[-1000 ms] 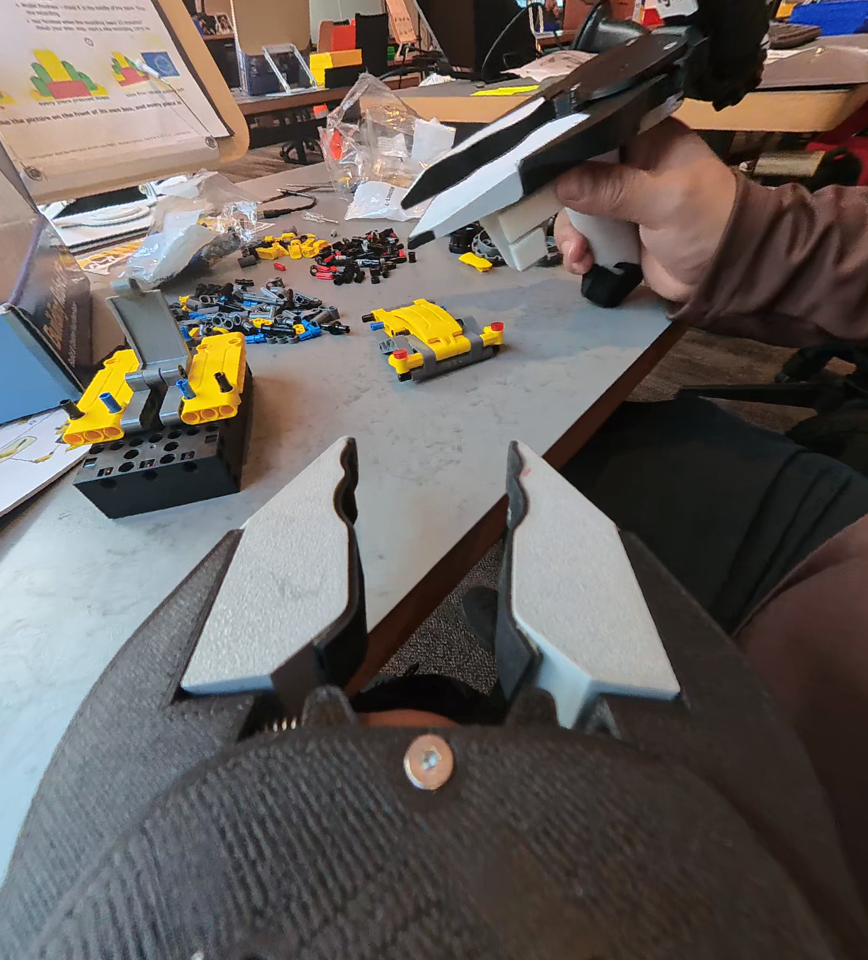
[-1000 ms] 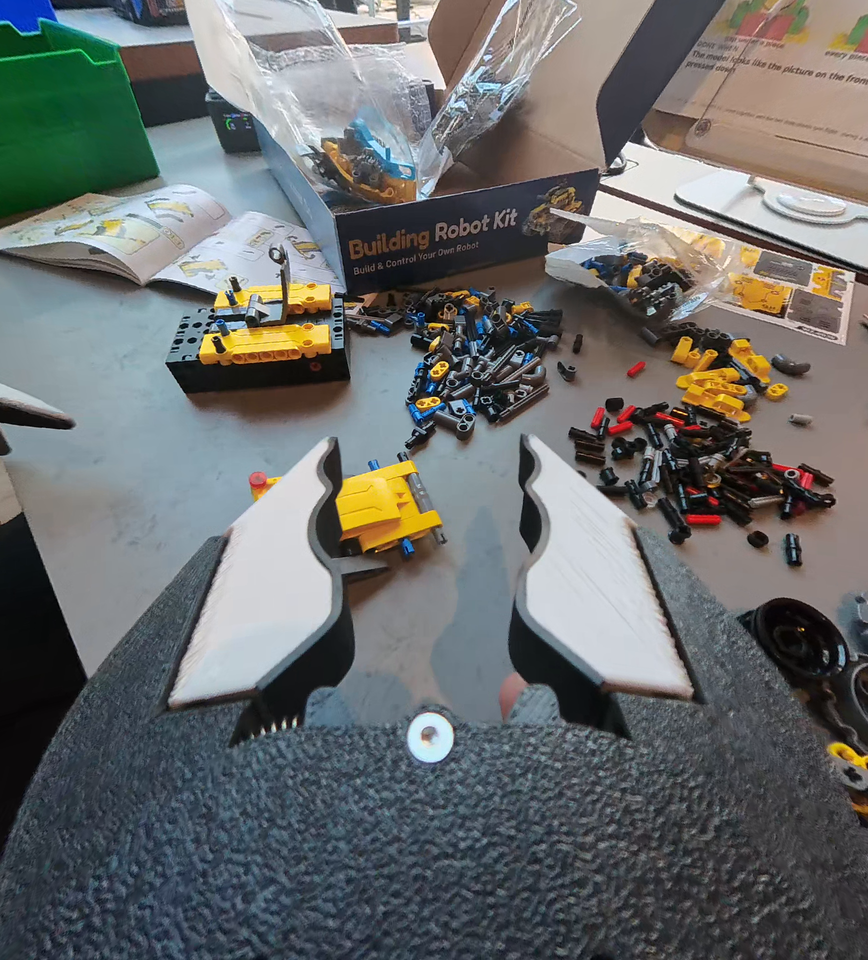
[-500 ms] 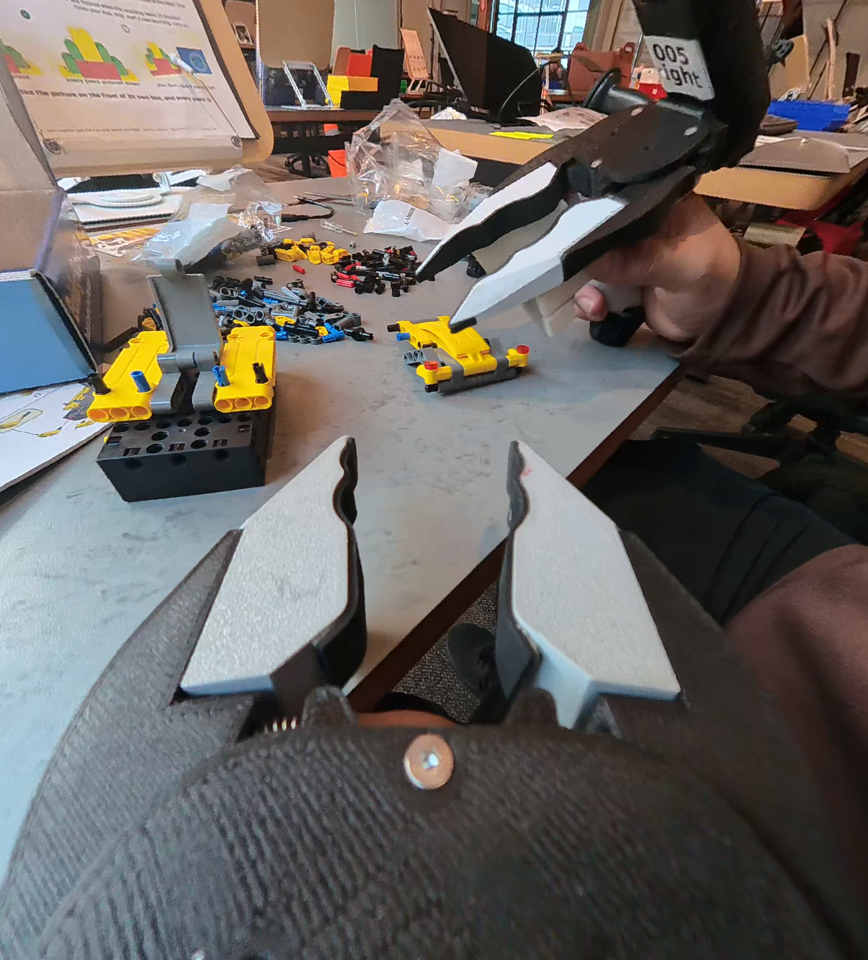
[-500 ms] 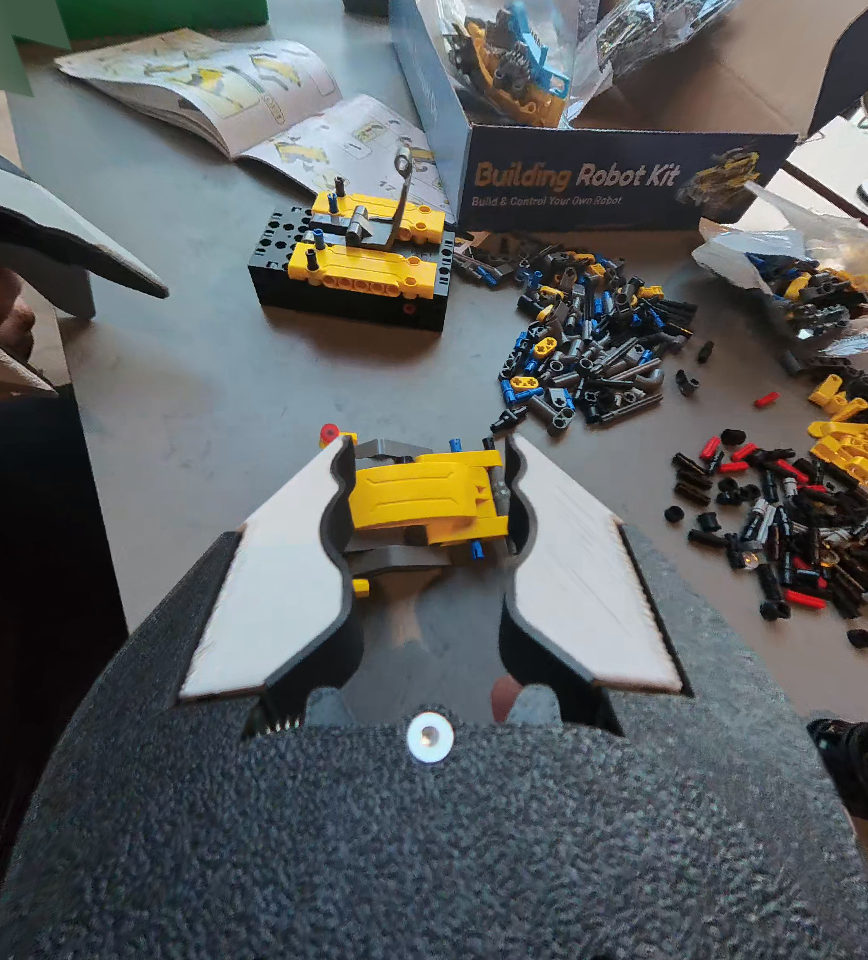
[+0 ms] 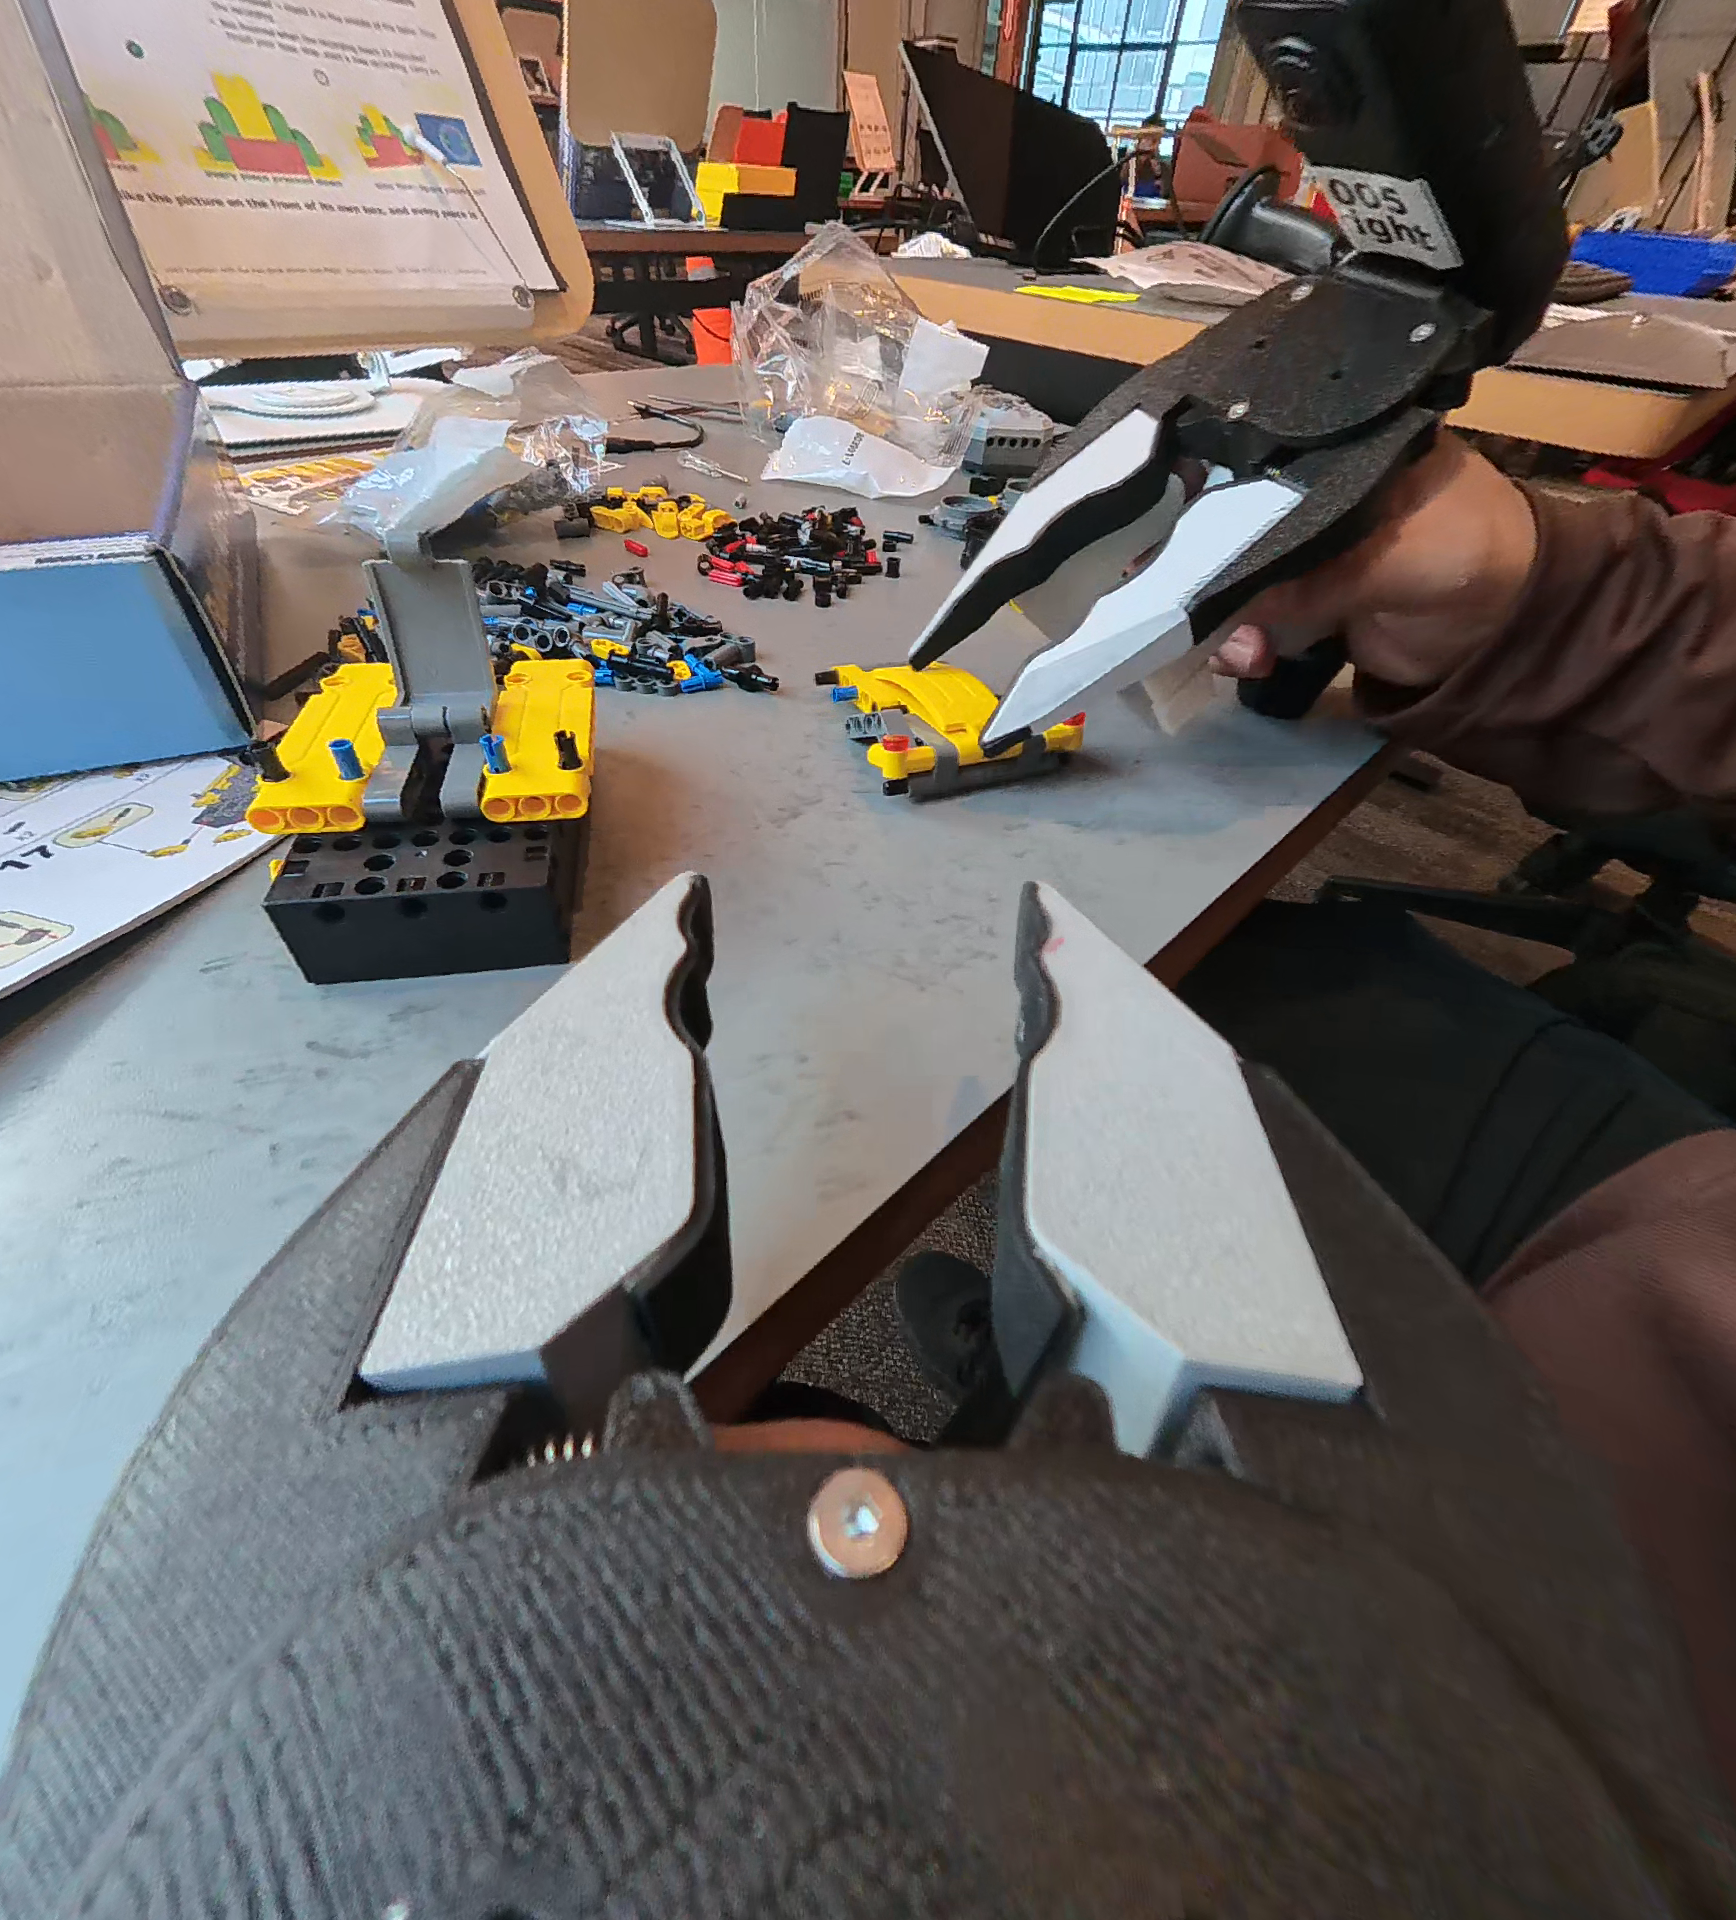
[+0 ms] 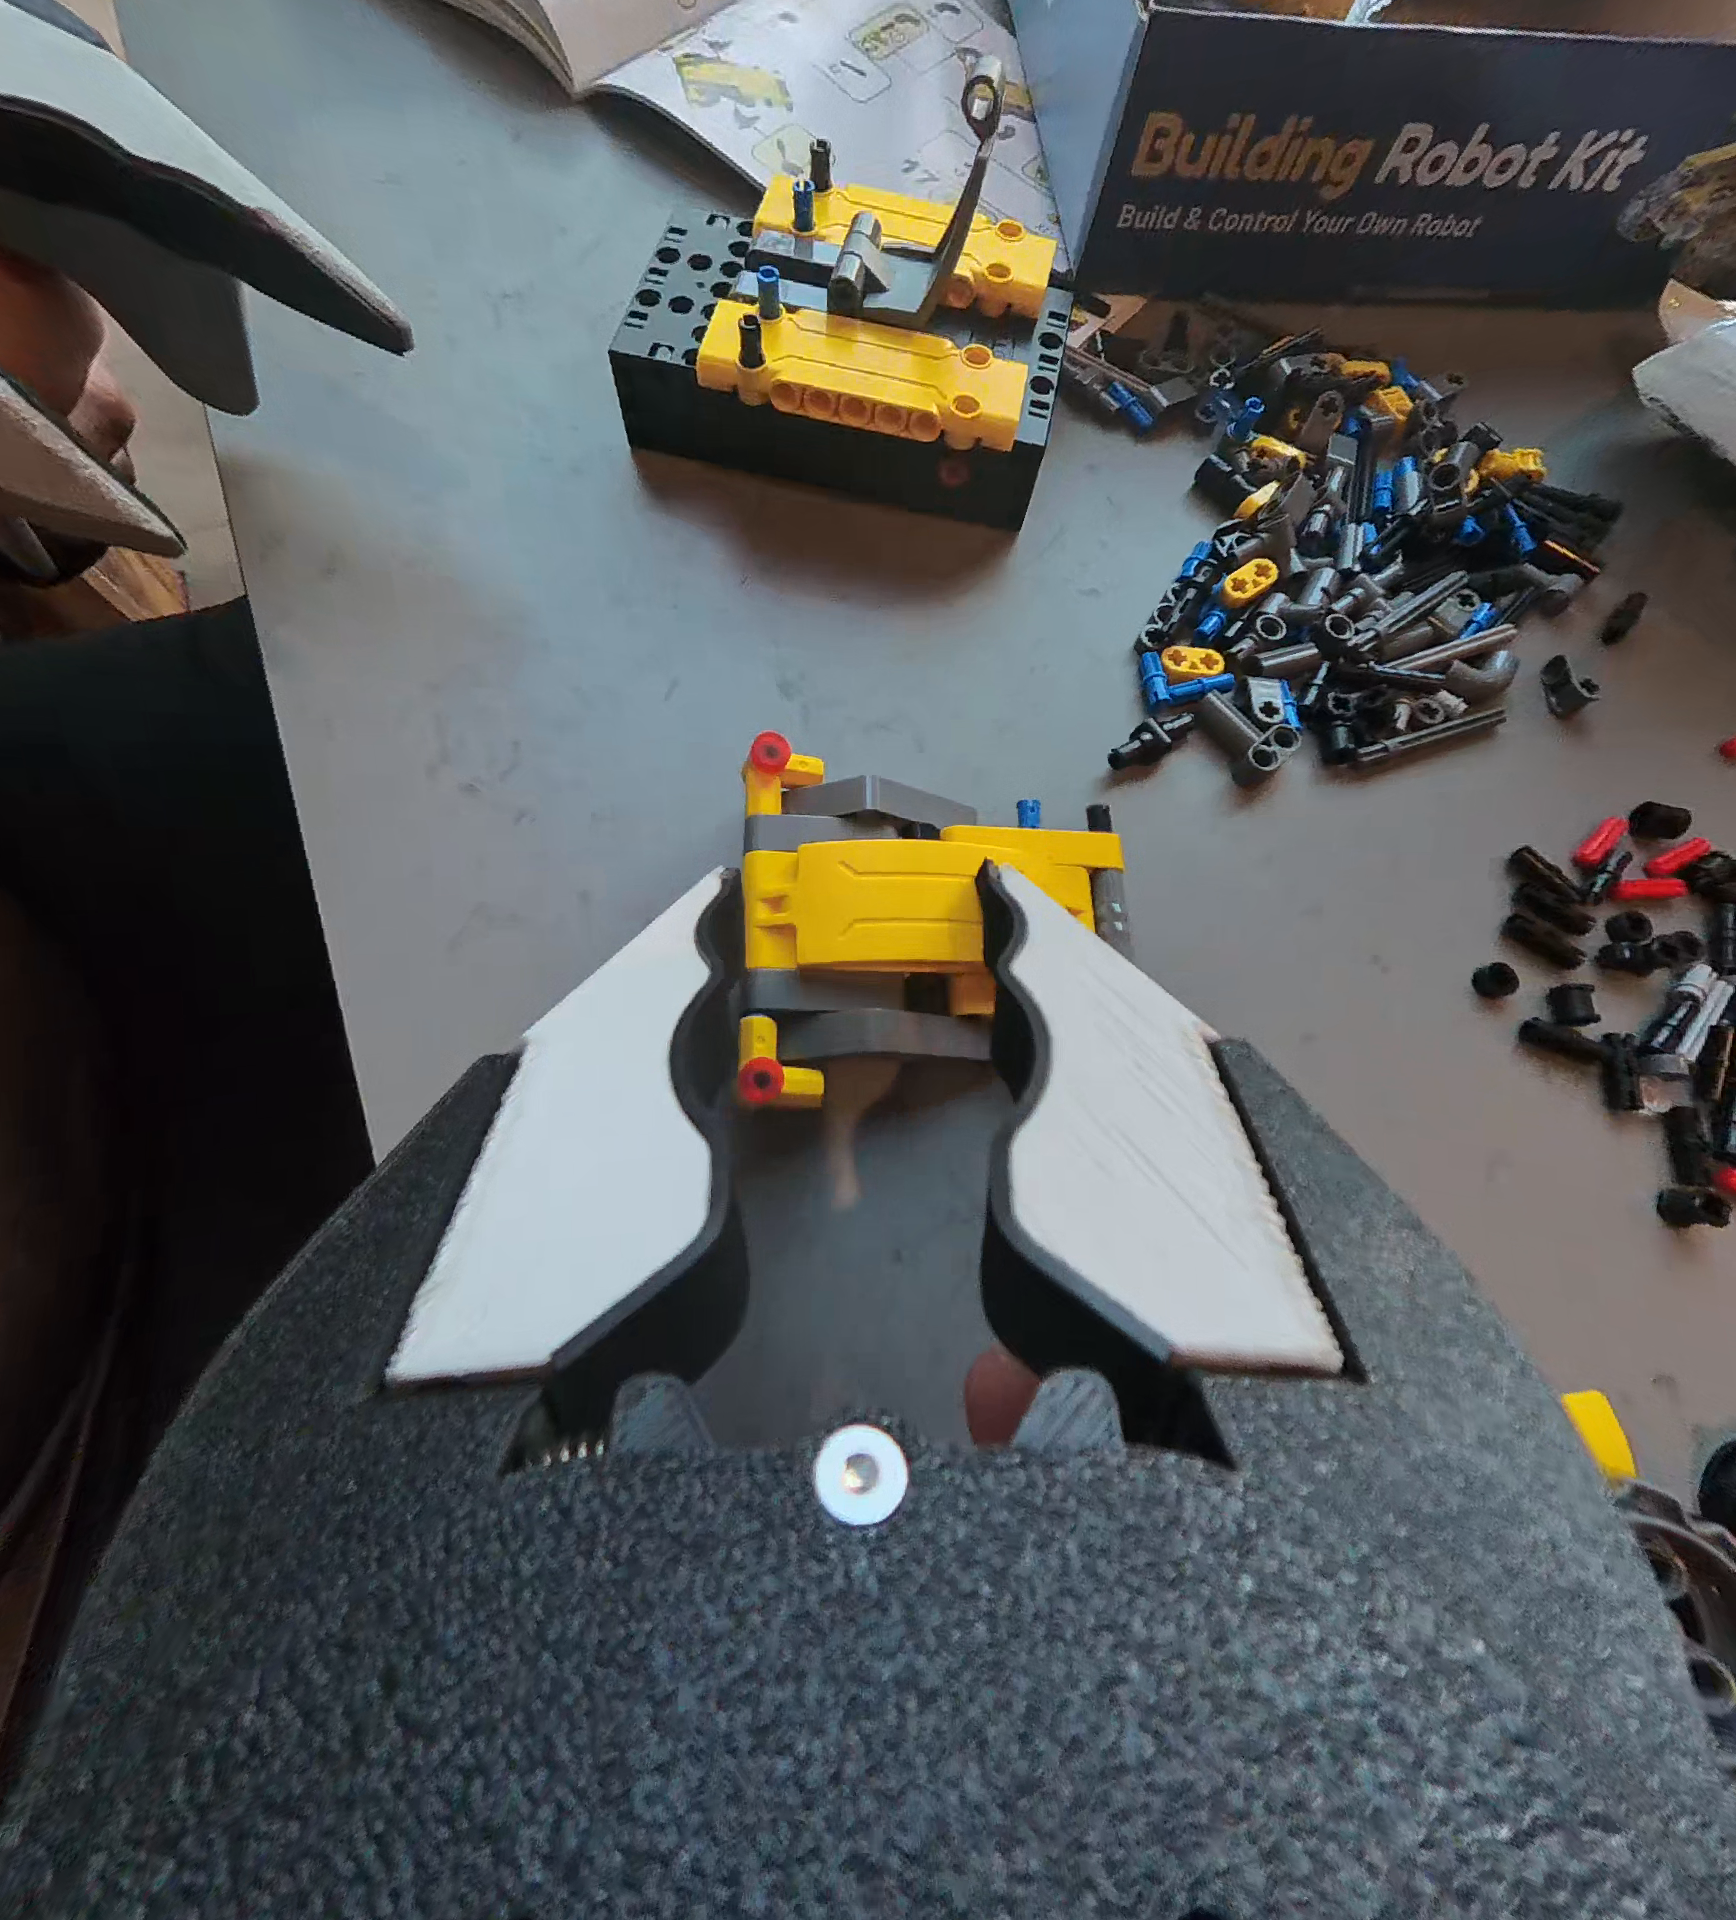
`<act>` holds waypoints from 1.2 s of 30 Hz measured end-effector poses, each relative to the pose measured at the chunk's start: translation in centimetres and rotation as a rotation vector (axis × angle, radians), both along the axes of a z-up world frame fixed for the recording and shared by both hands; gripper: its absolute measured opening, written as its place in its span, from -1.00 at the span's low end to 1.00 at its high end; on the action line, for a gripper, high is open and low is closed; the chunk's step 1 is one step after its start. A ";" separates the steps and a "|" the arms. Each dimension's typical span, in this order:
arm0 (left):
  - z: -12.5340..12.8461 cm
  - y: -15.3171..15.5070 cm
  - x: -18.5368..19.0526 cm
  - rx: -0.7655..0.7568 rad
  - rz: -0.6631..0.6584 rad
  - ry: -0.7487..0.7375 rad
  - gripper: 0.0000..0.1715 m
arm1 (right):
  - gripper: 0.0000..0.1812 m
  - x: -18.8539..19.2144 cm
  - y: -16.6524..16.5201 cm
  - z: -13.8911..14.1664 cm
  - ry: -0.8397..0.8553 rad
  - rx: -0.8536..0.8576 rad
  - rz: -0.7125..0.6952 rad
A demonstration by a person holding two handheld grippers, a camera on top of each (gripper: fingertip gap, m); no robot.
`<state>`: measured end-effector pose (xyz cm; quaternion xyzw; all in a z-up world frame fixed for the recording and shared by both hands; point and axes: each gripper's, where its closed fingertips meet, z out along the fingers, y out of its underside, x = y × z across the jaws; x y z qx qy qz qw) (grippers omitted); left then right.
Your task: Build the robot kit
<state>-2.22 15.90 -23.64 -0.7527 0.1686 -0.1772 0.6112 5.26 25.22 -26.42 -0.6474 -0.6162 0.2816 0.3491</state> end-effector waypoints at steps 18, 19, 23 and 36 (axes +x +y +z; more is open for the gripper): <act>-0.3 -0.2 1.3 0.006 -0.031 0.047 -0.35 | -0.82 6.2 8.4 2.6 0.072 0.087 -0.544; -0.3 -0.2 1.4 0.004 -0.034 0.045 -0.35 | -0.85 6.4 8.7 2.9 0.071 0.079 -0.555; -0.4 -0.1 1.9 -0.001 -0.052 0.039 -0.35 | -0.89 5.6 10.6 3.5 0.002 0.042 -0.556; 0.0 -0.3 2.7 0.009 -0.092 0.035 -0.32 | -0.96 -1.2 17.6 -1.5 -0.402 -0.087 -0.417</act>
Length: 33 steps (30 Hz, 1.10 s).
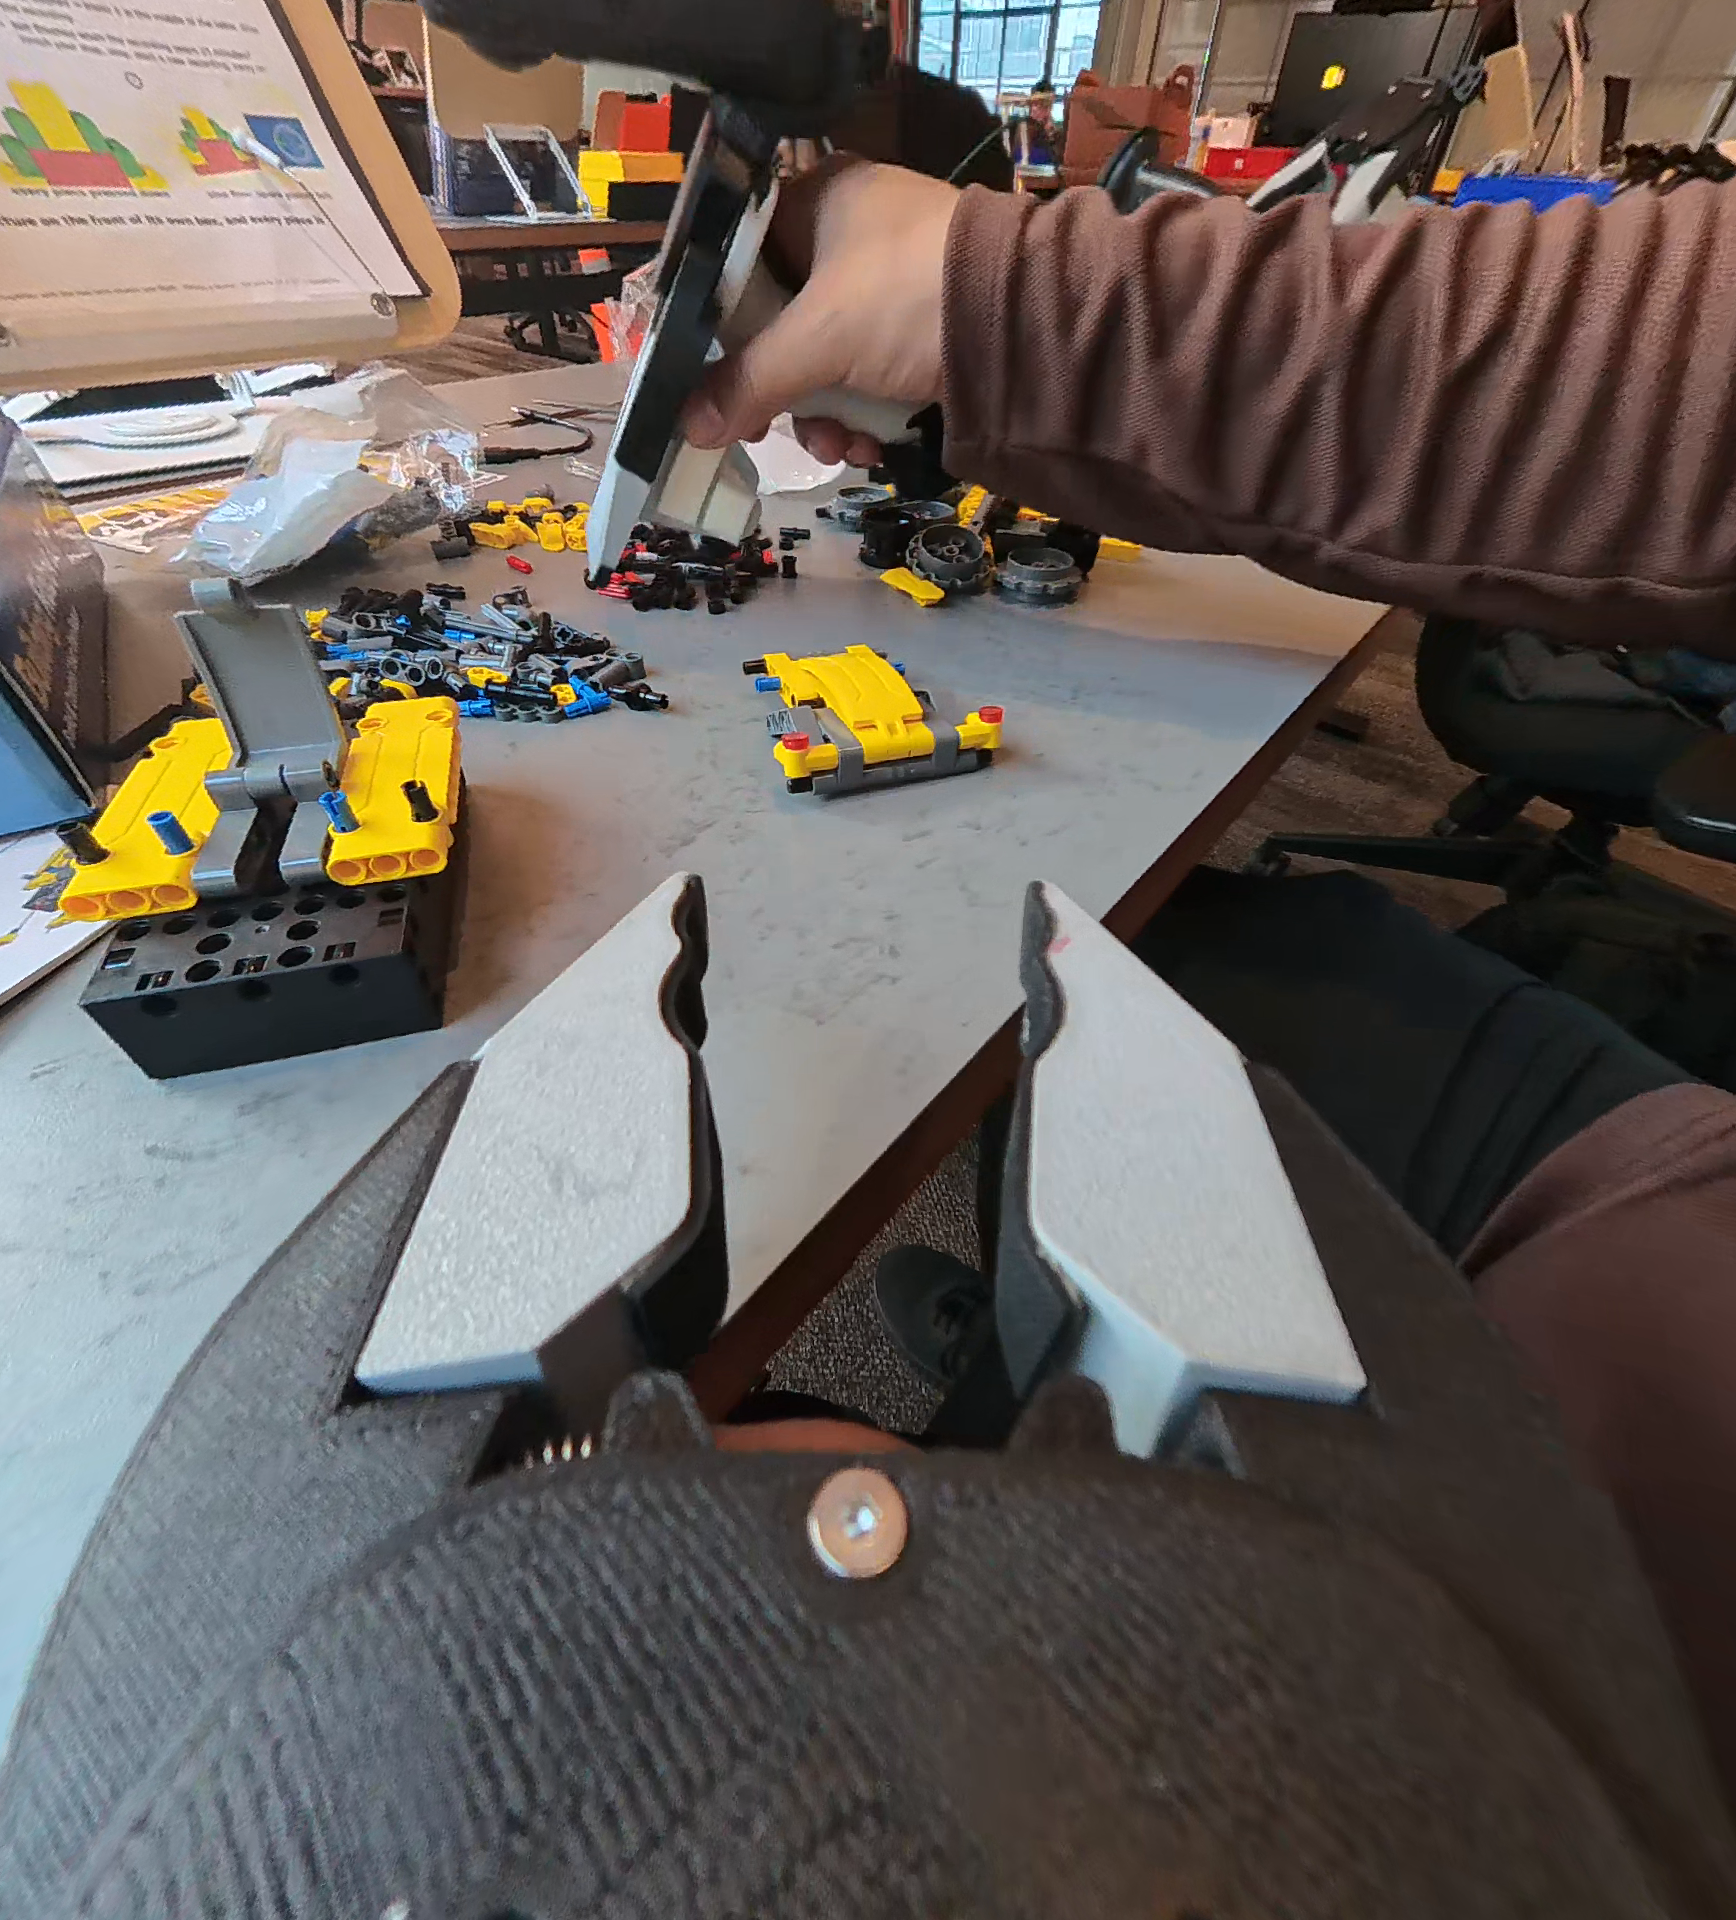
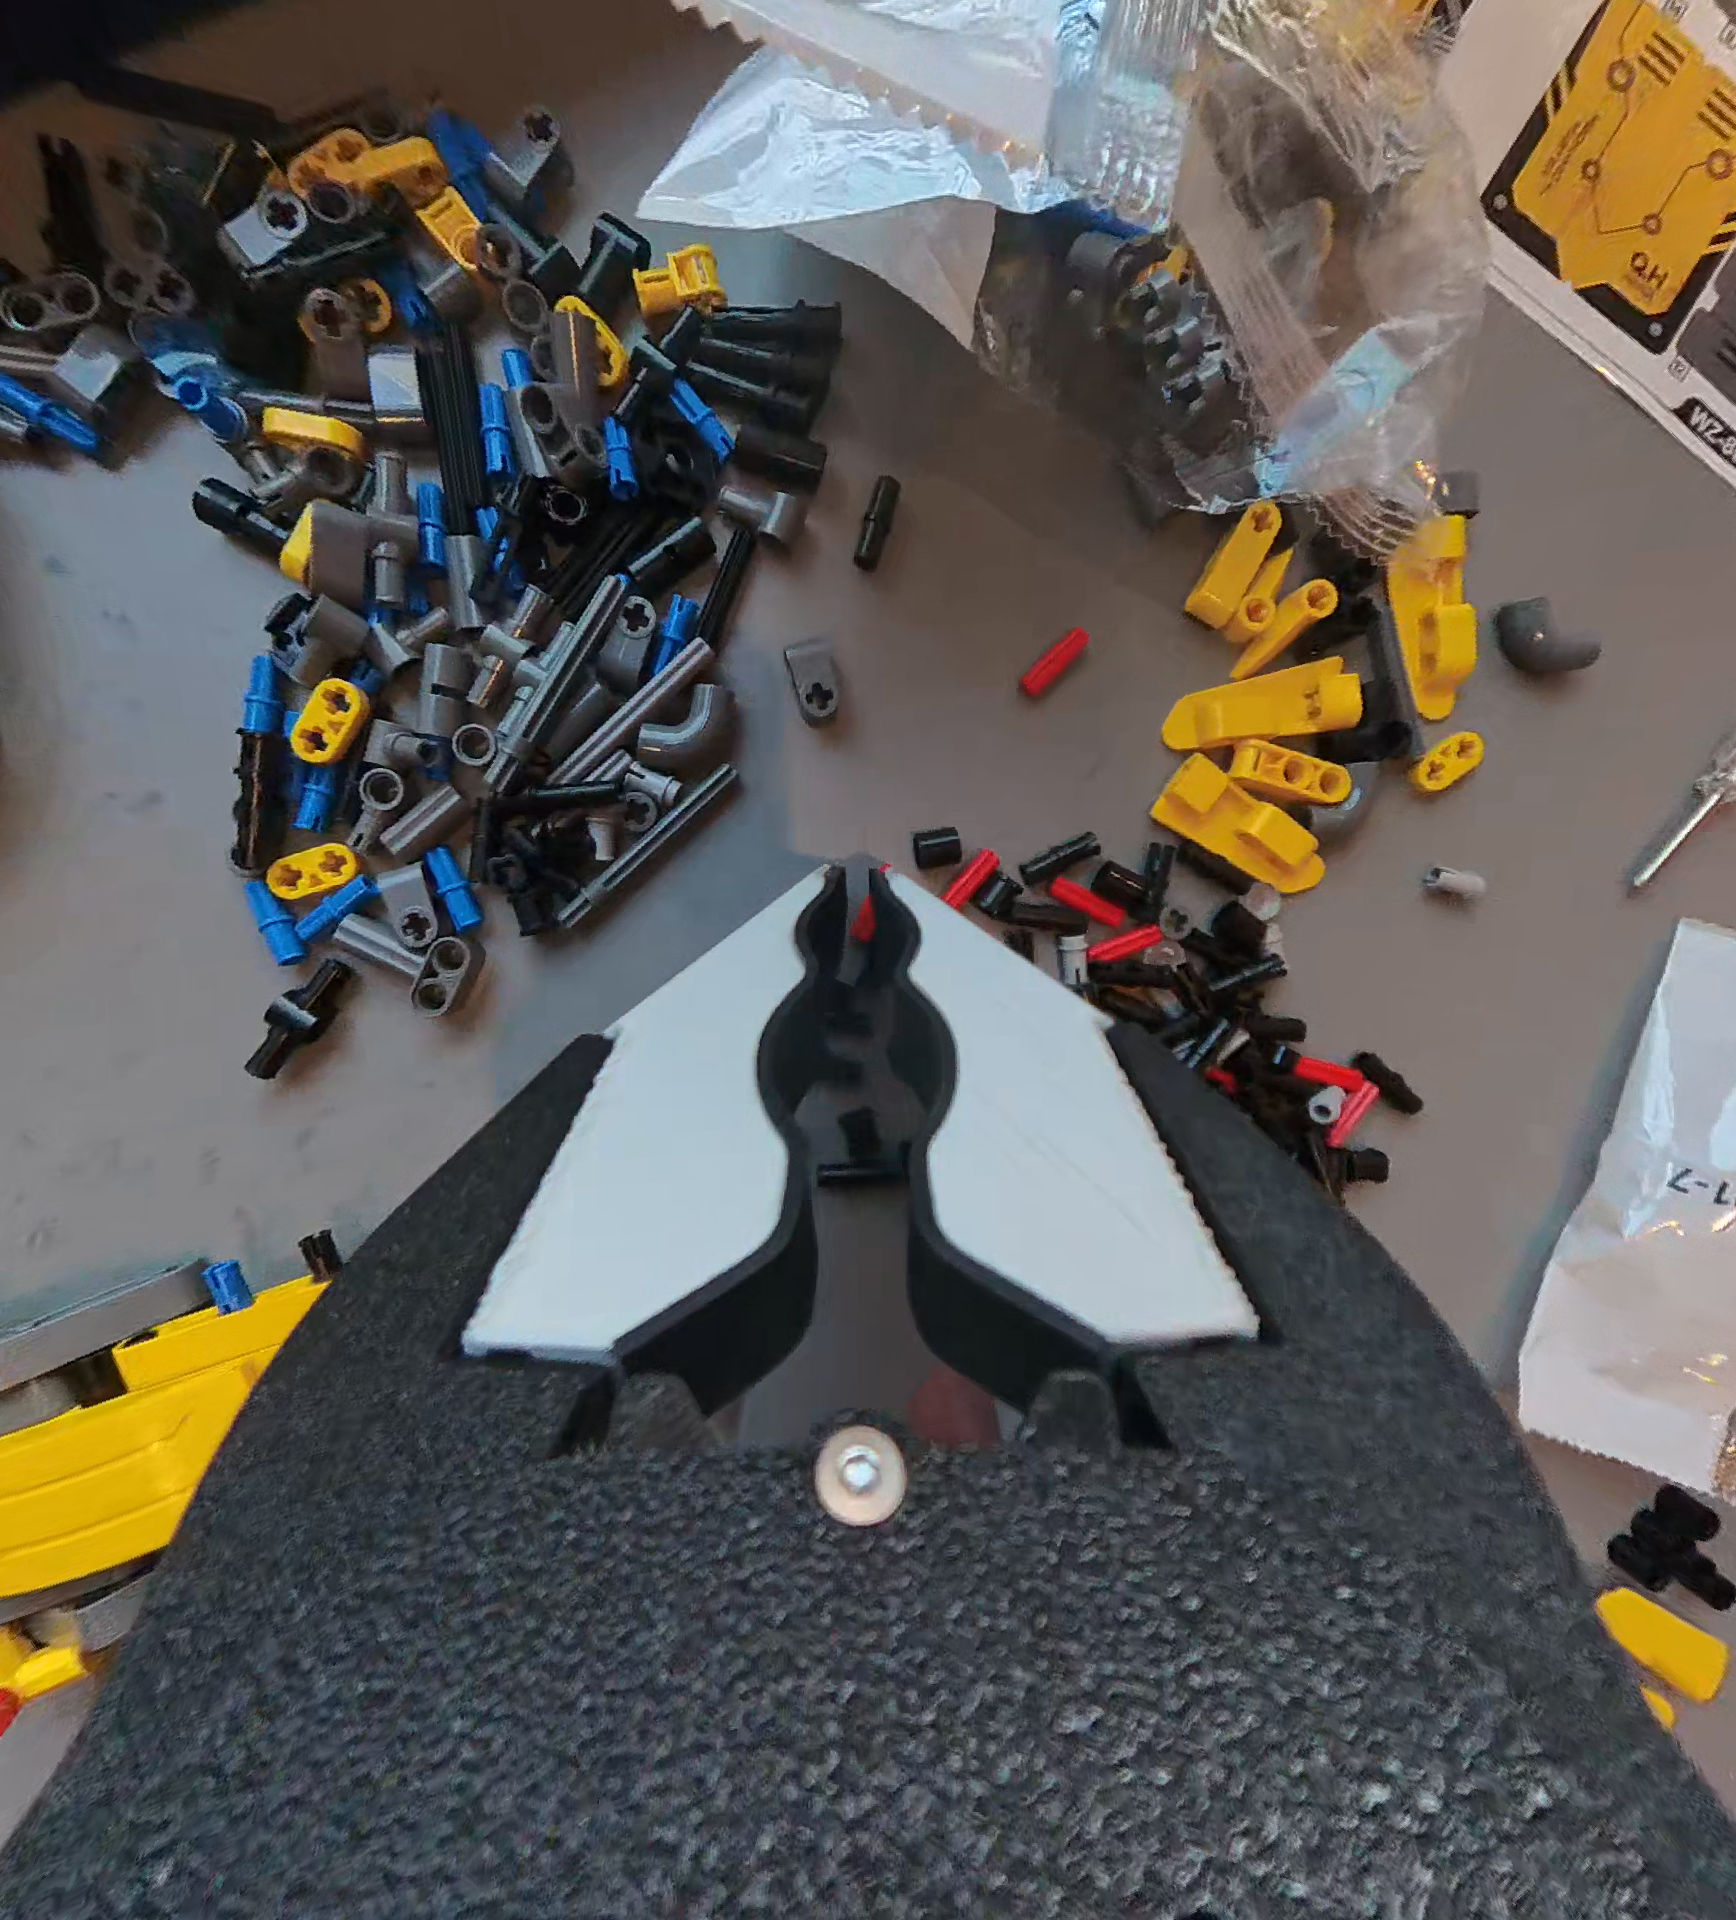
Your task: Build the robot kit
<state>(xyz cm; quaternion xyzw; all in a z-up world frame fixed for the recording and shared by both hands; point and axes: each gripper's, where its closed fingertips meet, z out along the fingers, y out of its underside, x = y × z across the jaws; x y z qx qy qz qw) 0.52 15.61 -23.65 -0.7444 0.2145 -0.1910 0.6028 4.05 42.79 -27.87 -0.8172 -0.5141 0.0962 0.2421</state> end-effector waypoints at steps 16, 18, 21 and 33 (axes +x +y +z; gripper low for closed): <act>-0.1 0.0 -0.9 -0.020 0.024 -0.028 -0.32 | -1.00 -0.2 -3.8 3.0 0.066 -0.002 0.116; 0.0 0.1 -1.1 -0.019 0.030 -0.032 -0.32 | -1.00 0.8 -5.7 3.1 0.044 -0.014 0.146; -0.1 0.2 -1.3 -0.030 0.033 -0.050 -0.32 | -1.00 2.9 -8.4 2.4 -0.001 -0.038 0.165; -0.2 0.2 -1.1 -0.045 0.022 -0.065 -0.32 | -0.97 5.6 -11.4 -0.6 0.013 -0.084 0.113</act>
